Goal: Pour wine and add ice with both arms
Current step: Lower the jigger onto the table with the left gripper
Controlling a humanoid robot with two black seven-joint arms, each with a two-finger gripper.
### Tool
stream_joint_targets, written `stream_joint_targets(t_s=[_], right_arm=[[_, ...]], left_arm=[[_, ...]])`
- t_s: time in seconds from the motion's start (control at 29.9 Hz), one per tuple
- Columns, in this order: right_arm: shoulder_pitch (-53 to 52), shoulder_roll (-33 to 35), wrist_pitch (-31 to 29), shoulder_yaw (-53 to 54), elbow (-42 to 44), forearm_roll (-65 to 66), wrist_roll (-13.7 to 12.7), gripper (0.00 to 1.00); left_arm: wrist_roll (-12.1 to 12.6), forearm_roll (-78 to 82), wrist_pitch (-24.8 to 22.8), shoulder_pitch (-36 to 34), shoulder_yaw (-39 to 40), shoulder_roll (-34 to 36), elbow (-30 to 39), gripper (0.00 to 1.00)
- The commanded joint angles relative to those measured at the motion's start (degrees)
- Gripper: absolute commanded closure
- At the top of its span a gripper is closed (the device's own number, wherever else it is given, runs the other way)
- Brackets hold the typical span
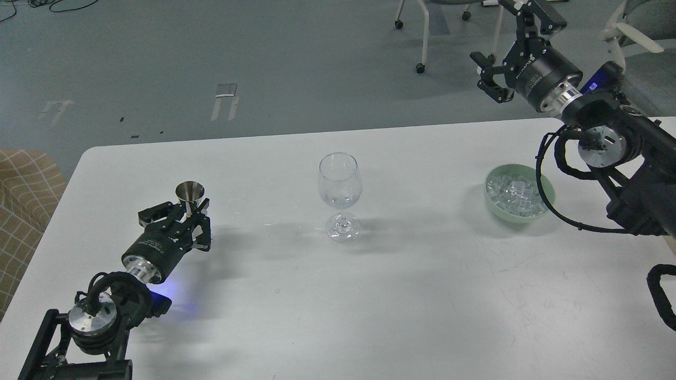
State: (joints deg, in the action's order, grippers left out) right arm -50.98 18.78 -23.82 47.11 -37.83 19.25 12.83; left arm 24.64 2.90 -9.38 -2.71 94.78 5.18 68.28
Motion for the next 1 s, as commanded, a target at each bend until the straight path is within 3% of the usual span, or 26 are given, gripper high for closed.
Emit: stream_joint_targets(t_s=[0.0, 0.57, 0.77, 0.97], right_arm=[[0.00, 0.03, 0.00, 0.00, -0.05, 0.00, 0.00, 0.00], [-0.09, -0.06, 0.09, 0.00, -0.05, 0.09, 0.00, 0.00], [-0.18, -0.06, 0.09, 0.00, 0.04, 0.09, 0.00, 0.00], [-0.18, -0.06, 0.09, 0.00, 0.04, 0.18, 0.00, 0.00]], left_arm=[[-0.30, 0.00, -0.11, 0.34, 0.05, 0.18, -0.34, 0.67], [-0.83, 0.44, -0.11, 0.16, -0.65, 1.76, -1.39, 0.62], [-0.74, 0.44, -0.11, 0.16, -0.74, 1.93, -1.48, 0.52], [-0.74, 0.44, 0.15, 0.07, -0.83, 2.02, -1.48, 0.36]])
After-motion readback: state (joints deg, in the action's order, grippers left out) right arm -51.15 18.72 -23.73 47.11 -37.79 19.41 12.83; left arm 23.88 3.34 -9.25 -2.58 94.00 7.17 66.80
